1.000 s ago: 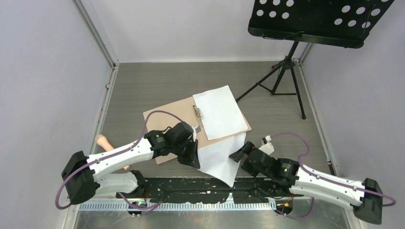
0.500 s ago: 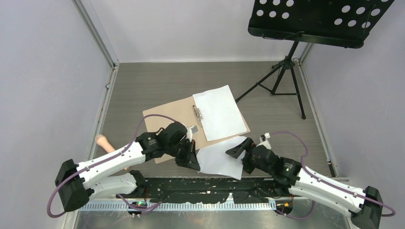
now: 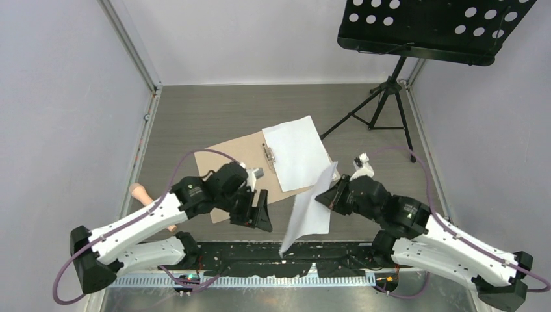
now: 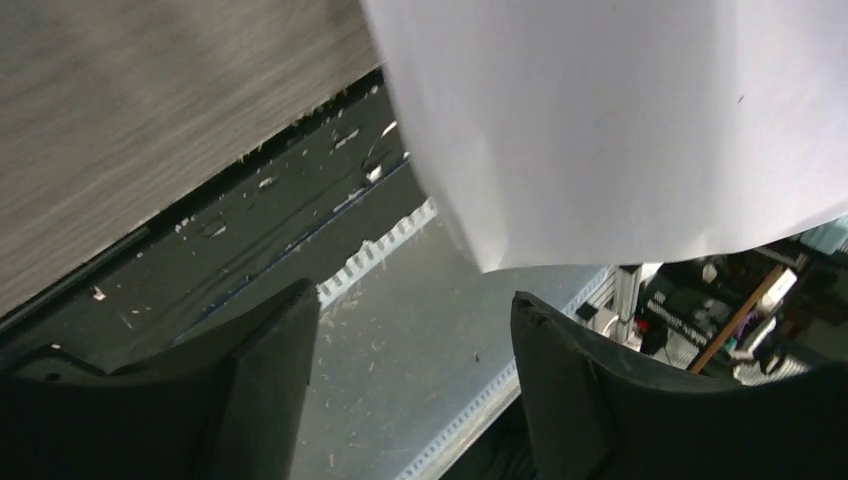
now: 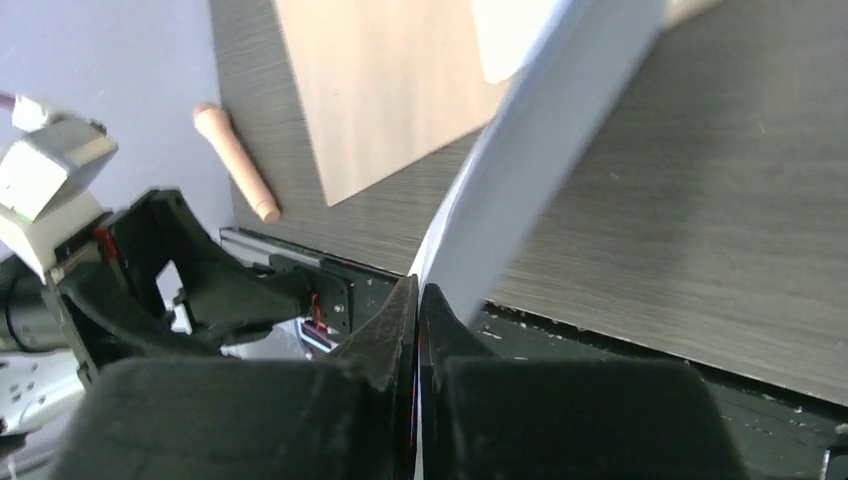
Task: Put the files into the folder
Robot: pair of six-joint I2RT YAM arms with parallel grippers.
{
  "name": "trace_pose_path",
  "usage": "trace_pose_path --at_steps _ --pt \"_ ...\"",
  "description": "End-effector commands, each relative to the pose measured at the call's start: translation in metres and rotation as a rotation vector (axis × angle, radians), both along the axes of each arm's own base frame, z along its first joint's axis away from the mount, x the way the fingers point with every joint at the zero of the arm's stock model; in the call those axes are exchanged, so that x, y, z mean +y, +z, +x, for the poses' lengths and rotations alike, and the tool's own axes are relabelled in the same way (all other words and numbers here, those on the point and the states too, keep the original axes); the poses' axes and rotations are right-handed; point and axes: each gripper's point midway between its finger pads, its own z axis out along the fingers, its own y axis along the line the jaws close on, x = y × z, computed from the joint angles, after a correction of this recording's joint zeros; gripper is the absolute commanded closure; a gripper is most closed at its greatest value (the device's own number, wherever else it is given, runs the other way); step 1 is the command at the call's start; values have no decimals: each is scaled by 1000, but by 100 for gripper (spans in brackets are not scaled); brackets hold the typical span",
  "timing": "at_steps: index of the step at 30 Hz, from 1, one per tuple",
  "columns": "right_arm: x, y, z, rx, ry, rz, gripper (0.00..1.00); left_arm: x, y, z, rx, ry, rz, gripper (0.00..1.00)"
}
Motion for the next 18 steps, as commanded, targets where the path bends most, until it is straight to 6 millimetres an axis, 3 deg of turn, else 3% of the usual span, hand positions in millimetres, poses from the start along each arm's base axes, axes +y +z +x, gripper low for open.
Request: trace_pose_path --at_steps 1,3,8,10,12,15,18 --pt "11 87 14 -264 169 -81 94 23 42 34 -170 96 6 28" --pt "17 114 18 -350 254 -143 94 32 45 56 -184 183 11 26" --pt "25 165 32 -501 319 -216 95 31 45 127 -237 361 29 25" --pt "29 174 41 -547 344 -273 94 28 38 160 -259 417 77 25" --pt "19 170 58 -543 292 -388 95 27 29 195 -284 469 158 26" --pt "-13 152 89 -480 136 -595 95 20 13 240 -292 496 276 28" --pt "-36 141 108 -452 54 -653 95 19 -5 284 -326 531 411 32"
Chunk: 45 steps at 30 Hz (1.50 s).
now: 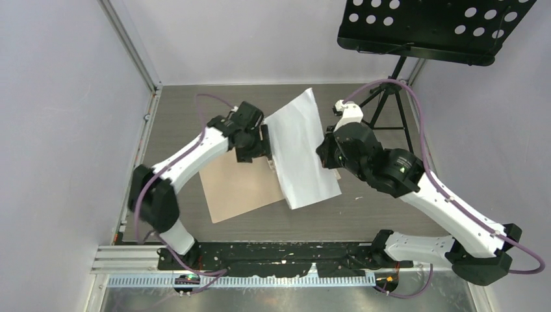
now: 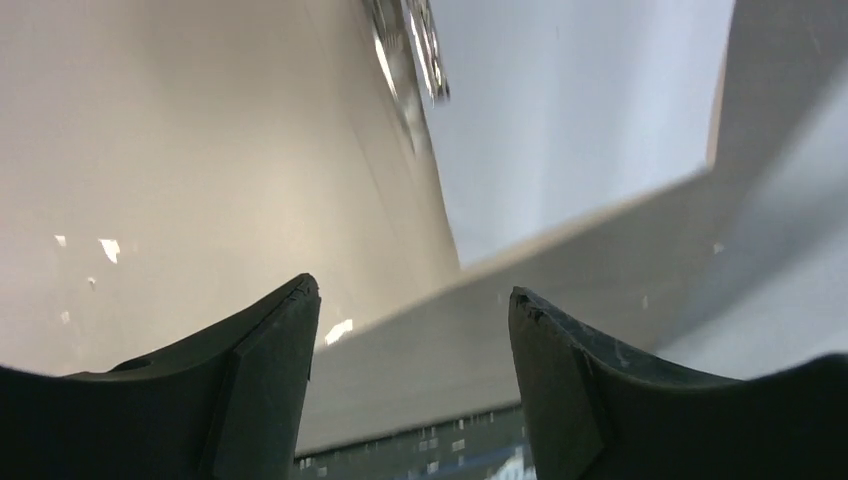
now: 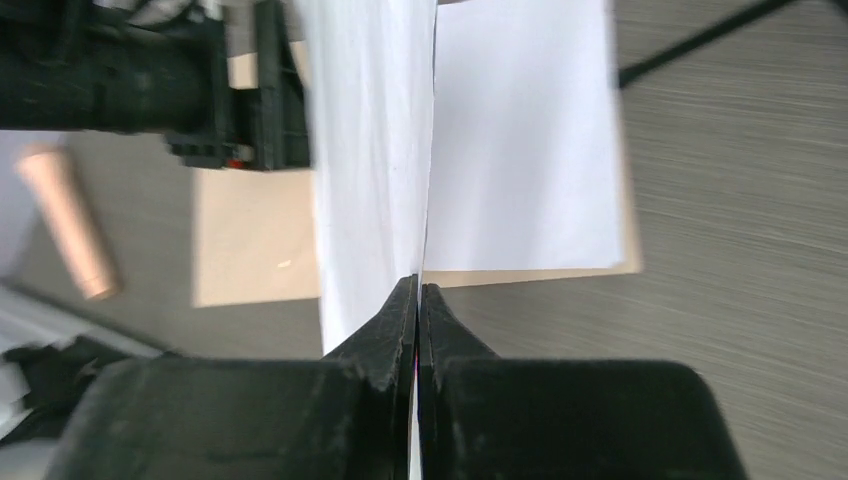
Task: Put the files into the folder
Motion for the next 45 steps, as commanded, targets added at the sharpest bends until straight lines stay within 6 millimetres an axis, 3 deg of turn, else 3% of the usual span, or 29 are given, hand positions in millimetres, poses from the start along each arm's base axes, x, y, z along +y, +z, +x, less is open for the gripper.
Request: trace_pose_path --at_steps 1,5,9,14,19,31,37,45 --pt "-52 -11 30 -48 -168 -173 95 6 -6 72 -124 81 189 34" --pt "-59 -16 48 -48 -182 -201 95 -1 -30 105 -119 104 263 39" --pt "-61 -13 63 -52 -183 -219 95 -19 -59 118 -77 69 254 41" --pt "-54 -13 78 -53 -160 -224 95 -30 -87 121 -39 34 249 43" --pt "-46 -14 87 -51 -137 -213 95 -32 -108 110 5 11 267 50" --pt "-40 -11 92 -66 -108 -196 95 -35 -110 66 52 -45 239 76" --pt "-35 -16 94 -58 -96 -173 95 -36 -111 46 75 -28 187 76" --pt "-24 -20 93 -32 -77 -104 95 -41 -91 46 50 -42 149 72"
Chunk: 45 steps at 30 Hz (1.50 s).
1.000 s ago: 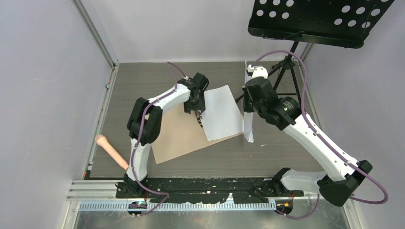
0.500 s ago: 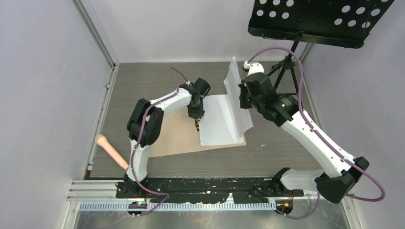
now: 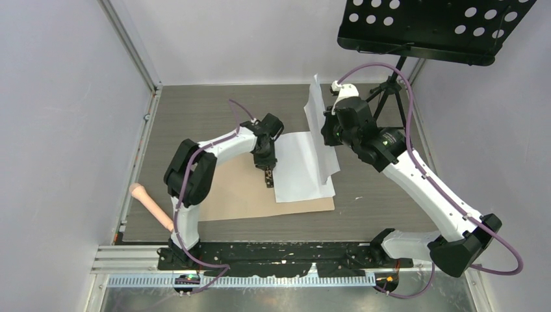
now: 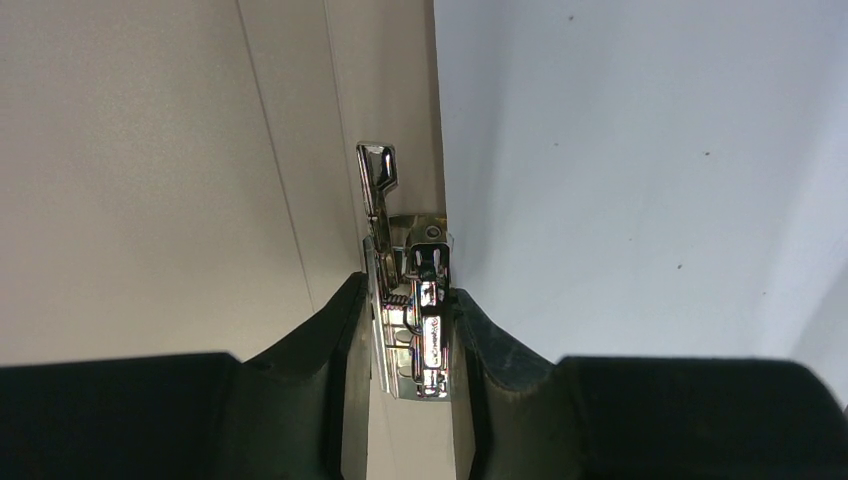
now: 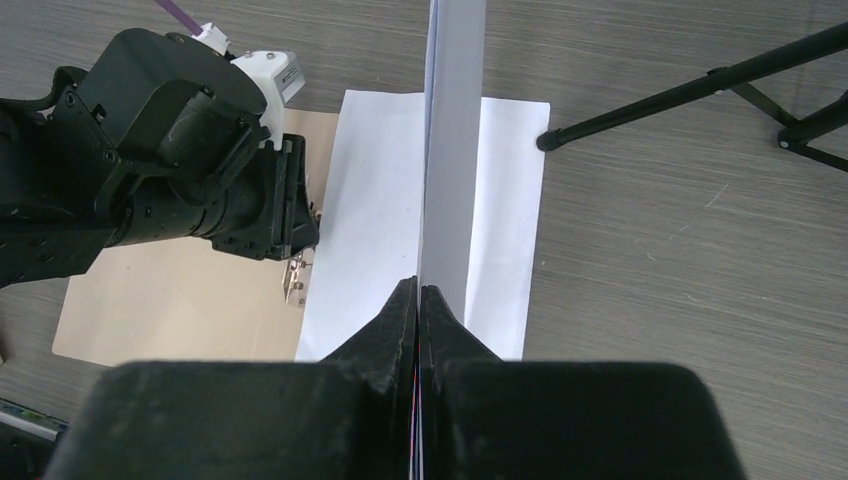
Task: Put the files into the folder
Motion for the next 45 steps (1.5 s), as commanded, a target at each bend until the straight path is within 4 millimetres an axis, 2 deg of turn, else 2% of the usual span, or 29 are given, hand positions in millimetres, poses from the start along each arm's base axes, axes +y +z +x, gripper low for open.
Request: trace_pose_path --at_steps 1,2,6,7,8,9,10,12,16,18,19,20,21,22,23,24,28,29,33,38,41,45 --pt "10 9 6 -25 3 67 95 -12 32 2 -47 -20 -76 70" --pt "7 7 7 -24 -10 60 95 -13 36 3 -54 -23 -83 65" --pt "6 -7 11 13 0 86 95 -14 45 9 -76 -29 -95 63" --pt "9 -6 16 14 26 137 95 -12 44 11 -74 -31 -89 63" --pt "11 -16 16 42 35 163 95 -11 44 13 -72 -36 -82 64" --pt "18 -14 18 49 85 226 95 -8 43 15 -66 -38 -73 65" --pt "22 -21 19 74 93 254 95 -6 42 16 -63 -42 -69 66" --pt "30 -22 24 86 120 317 95 2 41 17 -60 -39 -67 66" --pt "45 -25 30 121 140 396 95 8 47 13 -66 -58 -100 60" --pt "45 -37 33 147 120 418 95 11 51 9 -69 -69 -116 57" --pt "41 -51 33 188 100 437 95 12 53 8 -72 -71 -123 56" --pt "38 -55 37 189 95 464 95 13 56 6 -73 -75 -130 55" --pt "35 -74 34 233 74 476 95 15 57 5 -72 -78 -135 54" --pt "29 -78 37 237 59 494 95 15 58 4 -73 -81 -141 54" --pt "24 -93 32 272 44 500 95 15 59 3 -74 -85 -148 54" --pt "17 -96 35 270 25 508 95 15 60 2 -73 -87 -150 54" --pt "-10 -115 32 296 -57 456 94 14 60 -1 -64 -95 -173 54" --pt "-13 -116 33 298 -58 427 94 13 60 0 -65 -97 -176 54" --pt "-23 -146 26 359 -94 351 95 15 55 -3 -55 -95 -176 54" --pt "-29 -191 20 418 -141 216 94 18 50 -7 -45 -94 -174 55" --pt "-31 -209 19 428 -165 127 94 23 47 -9 -40 -90 -166 55" --pt "-16 -213 21 424 -123 123 95 28 42 -11 -31 -81 -160 56"
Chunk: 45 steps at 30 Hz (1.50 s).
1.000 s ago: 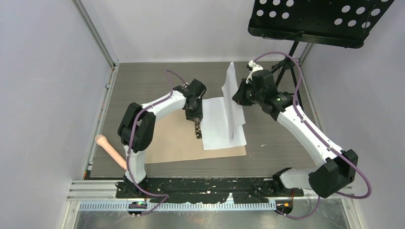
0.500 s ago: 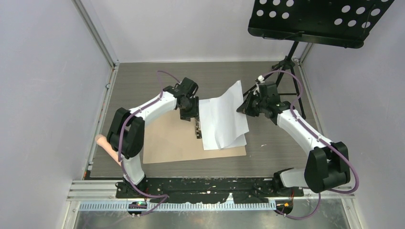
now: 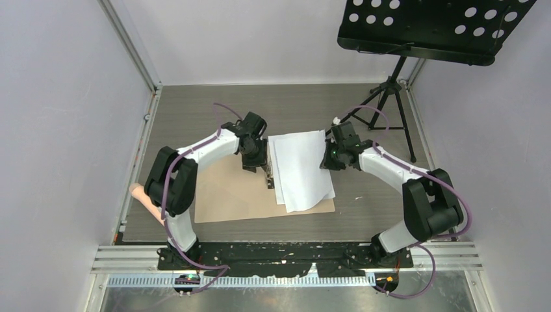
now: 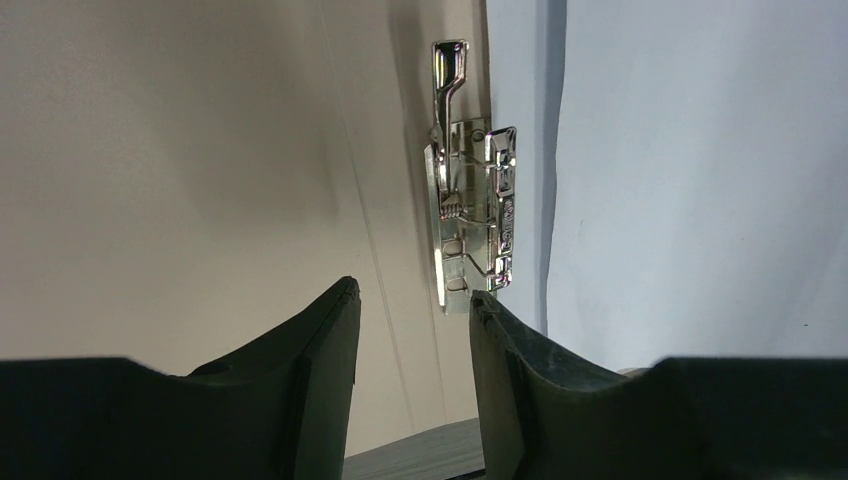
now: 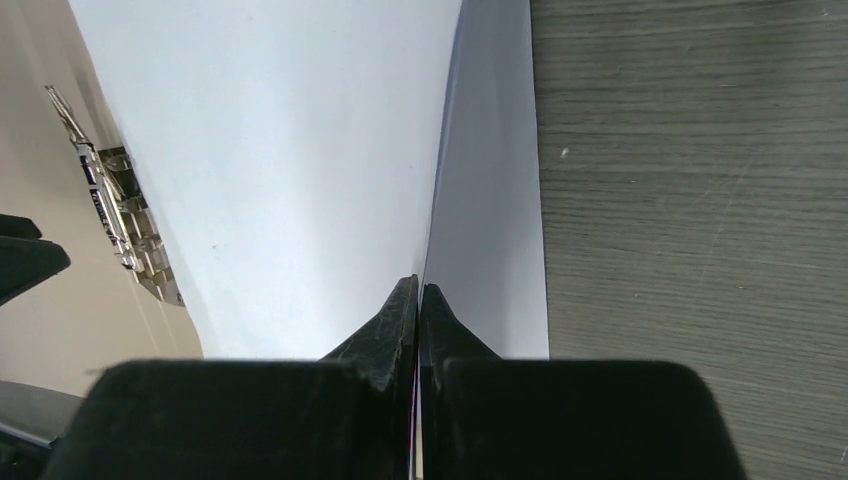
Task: Put the files into the folder
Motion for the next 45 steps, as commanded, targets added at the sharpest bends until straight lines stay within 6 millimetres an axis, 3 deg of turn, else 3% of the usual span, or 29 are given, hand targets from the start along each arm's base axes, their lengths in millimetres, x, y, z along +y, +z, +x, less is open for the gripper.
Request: trace_pose_path --at_steps 1,11,16,19,22,27,31,38,45 --pt "9 9 13 -79 24 -30 95 1 15 7 -57 -11 -40 56" --pt "28 7 10 -76 5 -12 94 -2 15 9 -52 -10 -50 57" --pt "18 -4 0 -72 -46 -45 91 -5 19 12 -53 -10 -61 57" --pt "13 -1 -1 -78 -55 -65 77 -11 21 12 -44 -9 -88 57" --pt "7 6 1 -94 -60 -89 52 -13 24 12 -43 -11 -98 57" --pt "-15 16 0 -119 -66 -197 27 -11 22 7 -38 -17 -102 56" --pt "-30 8 3 -116 -89 -208 8 -12 22 -1 -30 -23 -129 55" --pt "-1 -5 44 -182 -36 -24 1 -7 16 0 -6 10 -171 48" --pt "14 10 101 -314 -42 -8 1 -14 6 9 28 26 -224 46"
